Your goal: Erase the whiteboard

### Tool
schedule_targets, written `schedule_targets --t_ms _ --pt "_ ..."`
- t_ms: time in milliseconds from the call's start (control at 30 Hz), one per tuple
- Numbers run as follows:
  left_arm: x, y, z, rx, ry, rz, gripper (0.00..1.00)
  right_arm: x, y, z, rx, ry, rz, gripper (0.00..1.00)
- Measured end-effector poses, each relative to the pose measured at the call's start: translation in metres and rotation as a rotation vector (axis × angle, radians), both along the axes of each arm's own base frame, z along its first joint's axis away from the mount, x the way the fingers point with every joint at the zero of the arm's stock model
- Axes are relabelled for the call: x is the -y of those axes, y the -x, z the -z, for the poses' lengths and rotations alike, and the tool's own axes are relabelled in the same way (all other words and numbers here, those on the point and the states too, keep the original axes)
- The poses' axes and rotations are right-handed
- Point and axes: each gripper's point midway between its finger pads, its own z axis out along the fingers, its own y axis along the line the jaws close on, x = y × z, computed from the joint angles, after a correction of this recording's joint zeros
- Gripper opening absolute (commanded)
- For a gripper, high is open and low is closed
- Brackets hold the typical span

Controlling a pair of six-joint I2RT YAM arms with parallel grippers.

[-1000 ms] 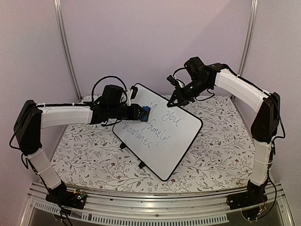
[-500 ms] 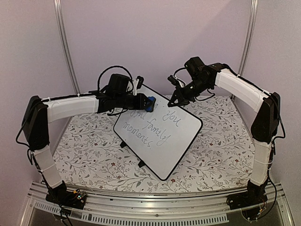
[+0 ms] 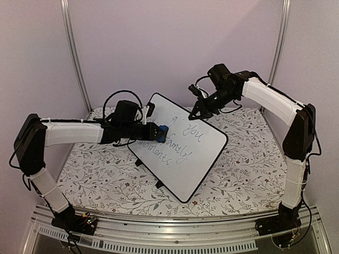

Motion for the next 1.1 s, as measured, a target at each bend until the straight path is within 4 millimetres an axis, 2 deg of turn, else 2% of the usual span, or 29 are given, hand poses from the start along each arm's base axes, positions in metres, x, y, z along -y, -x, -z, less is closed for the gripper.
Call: schedule_targets --t_ms 200,467,700,933,1100 --pt "0.004 -0.005 -0.003 -0.019 -0.016 0.001 0.00 0.001 -0.001 0.001 0.002 0.006 0.004 0.00" --pt "0.025 -0.031 -0.039 0.035 0.002 0.010 0.00 0.001 -0.001 0.001 0.004 0.008 0.006 0.00" --pt "0.033 -0.042 -0.053 0.058 0.003 0.017 0.00 0.001 -0.001 0.001 0.003 0.009 0.006 0.00" --pt "0.030 -0.038 -0.049 0.075 0.013 0.016 0.00 0.001 0.000 0.000 0.002 0.005 0.003 0.00" --pt "0.015 -0.021 -0.027 0.043 0.002 0.008 0.00 0.000 0.000 0.000 0.004 0.002 0.000 0.00"
